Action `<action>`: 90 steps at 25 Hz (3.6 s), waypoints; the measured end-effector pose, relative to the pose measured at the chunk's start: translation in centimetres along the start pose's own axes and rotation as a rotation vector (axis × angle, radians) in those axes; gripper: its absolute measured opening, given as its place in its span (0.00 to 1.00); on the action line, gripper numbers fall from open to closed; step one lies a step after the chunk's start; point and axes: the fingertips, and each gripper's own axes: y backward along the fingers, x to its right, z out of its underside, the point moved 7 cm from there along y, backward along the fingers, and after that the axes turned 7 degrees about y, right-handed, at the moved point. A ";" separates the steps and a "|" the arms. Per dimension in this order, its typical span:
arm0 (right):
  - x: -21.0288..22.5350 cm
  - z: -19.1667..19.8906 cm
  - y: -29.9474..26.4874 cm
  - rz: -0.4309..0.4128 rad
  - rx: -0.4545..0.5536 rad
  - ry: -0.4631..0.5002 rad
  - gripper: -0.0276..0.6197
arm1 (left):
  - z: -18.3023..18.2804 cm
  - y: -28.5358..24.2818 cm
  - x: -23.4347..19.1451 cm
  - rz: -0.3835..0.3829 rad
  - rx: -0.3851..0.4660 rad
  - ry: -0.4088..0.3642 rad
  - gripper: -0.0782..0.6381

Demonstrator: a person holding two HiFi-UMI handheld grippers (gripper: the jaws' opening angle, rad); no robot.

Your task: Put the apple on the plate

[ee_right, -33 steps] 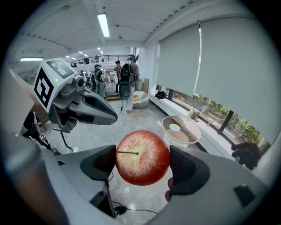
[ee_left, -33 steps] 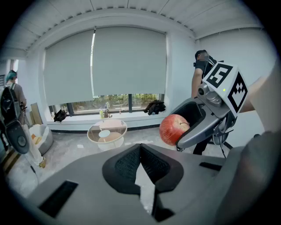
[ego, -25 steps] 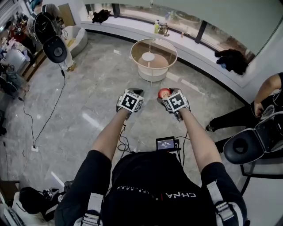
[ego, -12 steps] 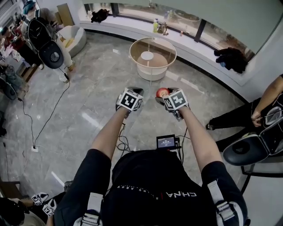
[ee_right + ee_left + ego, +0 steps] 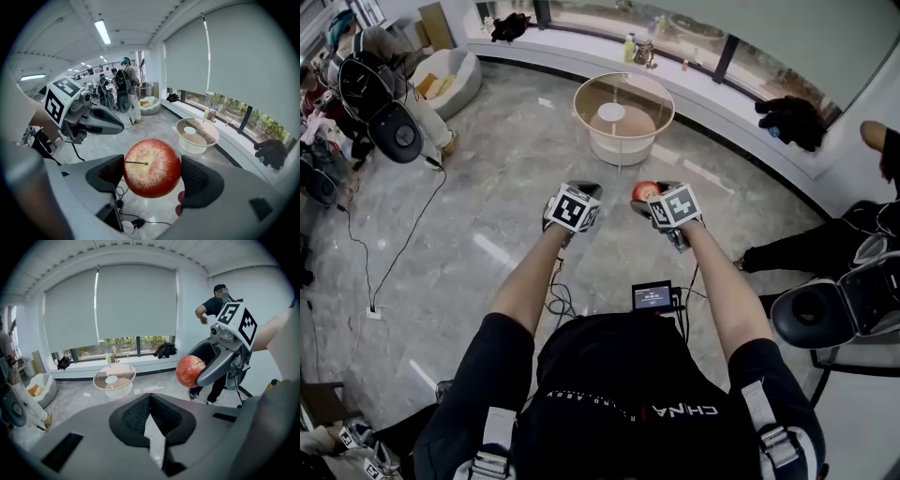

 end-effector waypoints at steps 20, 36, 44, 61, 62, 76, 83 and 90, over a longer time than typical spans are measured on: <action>6.3 3.4 0.1 -0.046 0.024 -0.034 0.64 | -1.1 -4.4 2.6 -0.109 -0.044 -0.005 0.13; 13.8 -2.8 -13.4 -0.010 -0.039 -0.130 0.64 | -2.1 -15.2 -11.4 0.023 -0.101 0.045 0.13; 17.8 -13.5 -22.1 0.037 -0.027 -0.201 0.64 | -7.2 -18.6 -25.8 0.096 -0.125 0.039 0.13; 30.6 -20.7 -33.2 -0.016 -0.053 -0.158 0.64 | -17.3 -30.9 -35.0 0.127 -0.126 0.058 0.13; 32.6 -21.2 -33.6 -0.018 -0.057 -0.147 0.64 | -18.6 -32.6 -35.0 0.125 -0.138 0.053 0.13; 50.5 -28.3 -41.6 -0.073 -0.071 -0.080 0.64 | -30.9 -45.9 -42.9 0.065 -0.183 0.059 0.13; 50.6 -30.5 -45.5 -0.093 -0.083 -0.122 0.64 | -30.7 -47.7 -47.2 0.078 -0.217 0.070 0.13; 50.0 -34.4 -47.3 -0.011 -0.008 -0.268 0.64 | -31.0 -48.1 -51.6 0.133 -0.241 -0.022 0.13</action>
